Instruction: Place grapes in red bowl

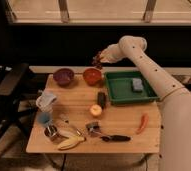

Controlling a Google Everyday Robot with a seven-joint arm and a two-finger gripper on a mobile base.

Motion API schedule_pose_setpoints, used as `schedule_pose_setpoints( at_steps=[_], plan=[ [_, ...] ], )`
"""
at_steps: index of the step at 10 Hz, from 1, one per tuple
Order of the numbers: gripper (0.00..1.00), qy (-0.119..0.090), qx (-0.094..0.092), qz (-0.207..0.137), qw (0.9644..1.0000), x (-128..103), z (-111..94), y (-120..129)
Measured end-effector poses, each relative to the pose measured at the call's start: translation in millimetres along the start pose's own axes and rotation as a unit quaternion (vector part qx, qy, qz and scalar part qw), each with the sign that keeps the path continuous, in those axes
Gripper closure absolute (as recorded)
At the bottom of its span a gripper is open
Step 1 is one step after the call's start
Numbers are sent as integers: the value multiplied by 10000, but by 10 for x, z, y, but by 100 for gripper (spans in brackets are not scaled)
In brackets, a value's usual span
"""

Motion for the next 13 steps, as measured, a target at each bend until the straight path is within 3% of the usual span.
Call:
schedule_pose_setpoints(
  at_steps=[3,6,10,13],
  plan=[
    [95,-182,-188,-47,9996,-52,349,43],
    [63,-201,-336,162,9991,12,527,170],
    [27,-375,-345,529,9973,51,571,212],
    [24,-391,-343,545,9972,49,568,211]
  ],
)
